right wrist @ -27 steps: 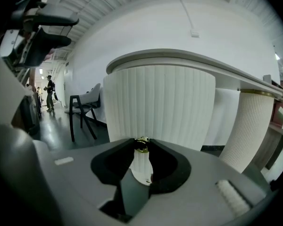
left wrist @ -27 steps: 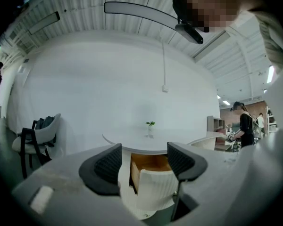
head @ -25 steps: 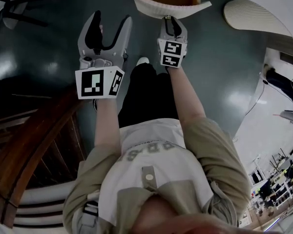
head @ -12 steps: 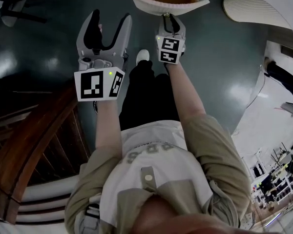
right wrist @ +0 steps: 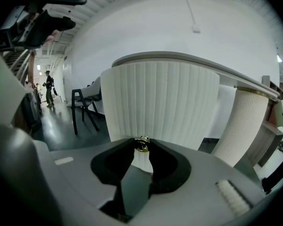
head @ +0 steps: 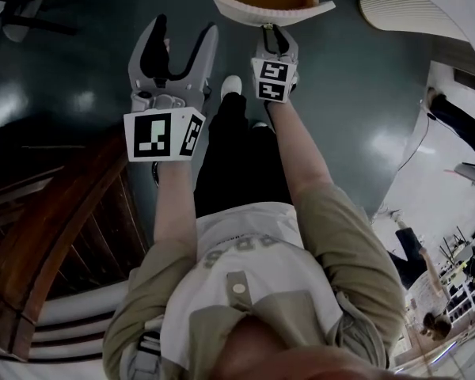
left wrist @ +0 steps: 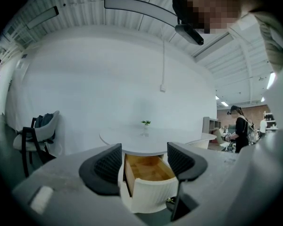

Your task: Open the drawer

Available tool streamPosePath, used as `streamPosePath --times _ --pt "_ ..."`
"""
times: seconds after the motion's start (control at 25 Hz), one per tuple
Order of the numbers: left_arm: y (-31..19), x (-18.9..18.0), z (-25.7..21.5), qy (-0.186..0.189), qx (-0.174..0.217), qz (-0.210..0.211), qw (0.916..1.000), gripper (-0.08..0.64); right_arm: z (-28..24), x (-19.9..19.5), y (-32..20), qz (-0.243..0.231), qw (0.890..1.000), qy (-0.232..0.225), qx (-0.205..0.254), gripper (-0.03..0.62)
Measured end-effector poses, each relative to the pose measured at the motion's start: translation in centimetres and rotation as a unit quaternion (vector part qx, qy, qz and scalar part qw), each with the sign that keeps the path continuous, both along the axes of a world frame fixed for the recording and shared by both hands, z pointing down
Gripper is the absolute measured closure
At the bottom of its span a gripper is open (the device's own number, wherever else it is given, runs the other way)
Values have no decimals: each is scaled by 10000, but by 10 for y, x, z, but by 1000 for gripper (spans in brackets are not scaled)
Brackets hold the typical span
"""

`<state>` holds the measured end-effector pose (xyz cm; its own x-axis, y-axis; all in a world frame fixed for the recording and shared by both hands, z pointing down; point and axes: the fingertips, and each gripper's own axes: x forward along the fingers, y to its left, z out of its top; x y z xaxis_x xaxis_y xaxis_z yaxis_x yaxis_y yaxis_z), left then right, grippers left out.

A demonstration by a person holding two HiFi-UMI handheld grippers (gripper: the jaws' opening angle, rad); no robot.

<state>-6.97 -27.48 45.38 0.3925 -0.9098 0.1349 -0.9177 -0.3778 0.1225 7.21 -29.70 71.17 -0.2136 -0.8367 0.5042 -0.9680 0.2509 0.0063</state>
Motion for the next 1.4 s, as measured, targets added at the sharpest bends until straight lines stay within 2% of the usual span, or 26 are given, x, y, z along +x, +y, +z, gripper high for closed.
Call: streamPosePath --times 0.64,1.4 --pt "-18 -2 -21 21 139 -67 9999 252 2 1 26 -101 9998 67 -186 488" --pt "1 5 -23 -59 84 -99 9999 252 4 4 49 -211 9994 115 -252 488"
